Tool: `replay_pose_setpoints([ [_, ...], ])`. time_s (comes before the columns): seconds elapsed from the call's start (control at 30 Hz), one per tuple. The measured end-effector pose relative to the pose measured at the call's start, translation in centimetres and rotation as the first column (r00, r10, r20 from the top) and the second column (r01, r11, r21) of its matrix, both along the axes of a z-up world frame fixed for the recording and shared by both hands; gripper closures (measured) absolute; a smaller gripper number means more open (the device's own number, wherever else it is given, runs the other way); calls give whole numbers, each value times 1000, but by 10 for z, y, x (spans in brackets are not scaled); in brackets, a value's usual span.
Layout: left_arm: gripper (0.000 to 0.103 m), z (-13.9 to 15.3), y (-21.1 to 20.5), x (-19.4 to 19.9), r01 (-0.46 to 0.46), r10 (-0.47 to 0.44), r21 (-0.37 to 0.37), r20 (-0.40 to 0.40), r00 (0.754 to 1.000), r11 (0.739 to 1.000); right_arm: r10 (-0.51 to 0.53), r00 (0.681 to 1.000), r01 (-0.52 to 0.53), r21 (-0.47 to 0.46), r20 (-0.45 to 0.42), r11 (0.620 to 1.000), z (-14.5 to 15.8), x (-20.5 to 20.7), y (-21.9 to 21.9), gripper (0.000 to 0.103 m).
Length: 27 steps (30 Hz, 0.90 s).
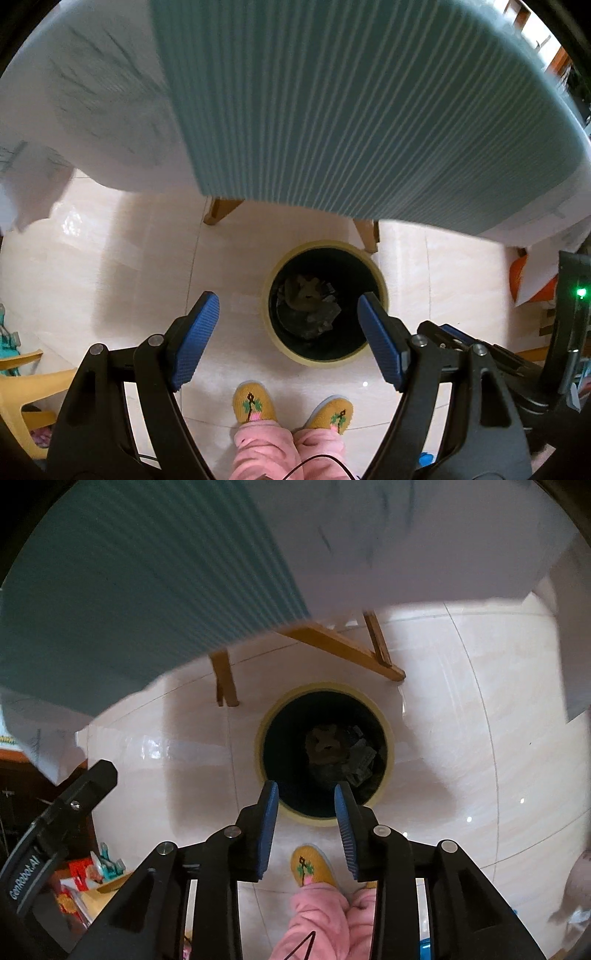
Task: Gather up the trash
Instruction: 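Raise both empty tools back over the table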
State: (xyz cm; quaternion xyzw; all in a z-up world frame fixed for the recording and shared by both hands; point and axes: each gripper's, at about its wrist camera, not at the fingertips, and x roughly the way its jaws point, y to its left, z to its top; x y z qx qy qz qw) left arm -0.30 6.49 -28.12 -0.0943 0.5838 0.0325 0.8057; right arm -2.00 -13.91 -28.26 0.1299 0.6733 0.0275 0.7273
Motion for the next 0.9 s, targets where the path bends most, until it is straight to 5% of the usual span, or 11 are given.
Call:
replay_pose_setpoints([
  [0.7, 28, 247, -6, -31, -15, 6, 45, 201, 980, 999, 182, 965, -185, -2, 188, 983, 242, -16, -13, 68],
  [0.9, 28, 299, -4, -29, -31, 16, 56, 260, 966, 998, 187, 947, -192, -7, 261, 981, 284, -6, -26, 68],
])
